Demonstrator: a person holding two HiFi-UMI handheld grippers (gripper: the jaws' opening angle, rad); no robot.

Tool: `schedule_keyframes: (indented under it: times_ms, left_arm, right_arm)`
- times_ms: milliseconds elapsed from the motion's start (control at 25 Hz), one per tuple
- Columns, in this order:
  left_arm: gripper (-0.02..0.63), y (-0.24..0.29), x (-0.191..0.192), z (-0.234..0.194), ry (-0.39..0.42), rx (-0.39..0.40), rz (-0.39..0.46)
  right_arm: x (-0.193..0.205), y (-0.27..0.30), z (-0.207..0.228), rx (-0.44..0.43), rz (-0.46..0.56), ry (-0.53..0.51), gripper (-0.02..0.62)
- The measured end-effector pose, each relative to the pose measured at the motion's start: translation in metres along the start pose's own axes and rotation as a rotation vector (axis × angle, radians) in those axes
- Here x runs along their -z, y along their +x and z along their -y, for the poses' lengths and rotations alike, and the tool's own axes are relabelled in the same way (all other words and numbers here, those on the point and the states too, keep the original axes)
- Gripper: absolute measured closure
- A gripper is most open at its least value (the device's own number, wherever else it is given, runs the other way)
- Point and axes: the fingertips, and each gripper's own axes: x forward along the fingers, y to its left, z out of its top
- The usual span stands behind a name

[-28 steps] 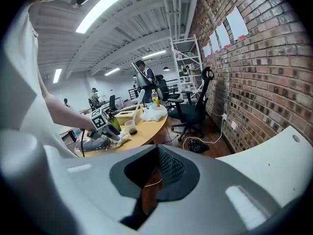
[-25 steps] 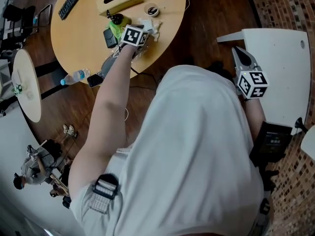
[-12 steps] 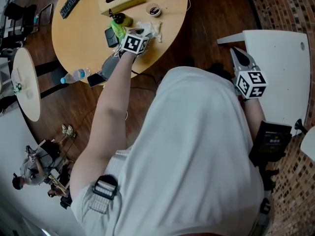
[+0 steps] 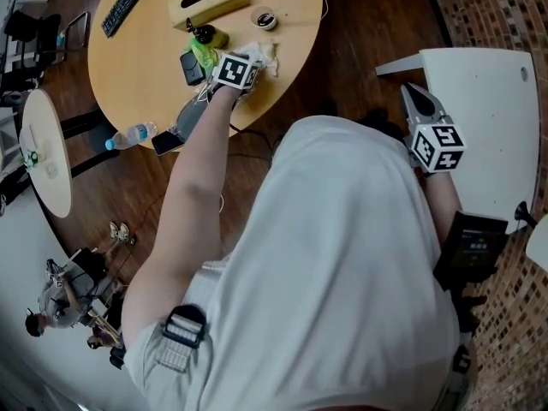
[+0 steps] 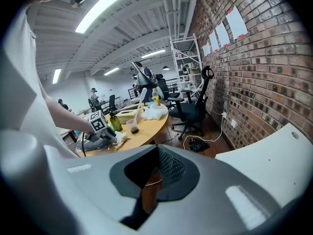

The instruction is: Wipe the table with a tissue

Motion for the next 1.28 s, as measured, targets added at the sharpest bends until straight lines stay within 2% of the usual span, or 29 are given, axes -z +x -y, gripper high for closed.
schedule_keyframes:
  times_ms: [200,480,680,840,920,1040,1200,1280]
  left_arm:
    - [0.508,-0.011,0.0,0.003,-0.048,0.033,0.062]
    - [0.51,-0.046,-0.012,0.004,-0.195,0.06,0.255]
    - [0.509,-0.08,-0.043,0.044,-0.213,0.17,0.422]
    - [0.509,-0.099,-0.078,0.102,-0.166,0.361,0.539]
    - [0.509,-0.106,-0.093,0.135,-0.154,0.493,0.588]
    - [0.509,-0.112,-0.109,0.18,-0.177,0.709,0.645]
    - [0.509,-0.129,-0.123,0.226,-0.2,0.987,0.671]
    - [0.509,-0.133,-0.129,0.247,-0.178,1.079,0.655]
  right_arm:
    - [-0.001,0.0,0.001,0.003,0.004,0.01,0.588]
    - [-0.002,0.001,-0.002,-0.008,0.005,0.004,0.588]
    - [-0.004,-0.001,0.0,0.0,0.012,0.014,0.588]
    - [-0.004,-0.003,0.003,0.017,0.022,0.032,0.588]
    - [-0.003,-0.004,0.006,0.027,0.024,0.04,0.588]
    - [-0.001,-0.008,0.011,0.047,0.024,0.053,0.588]
    - [0.003,-0.028,0.009,0.118,0.054,0.081,0.588]
    - [0.008,-0.038,0.011,0.149,0.062,0.099,0.588]
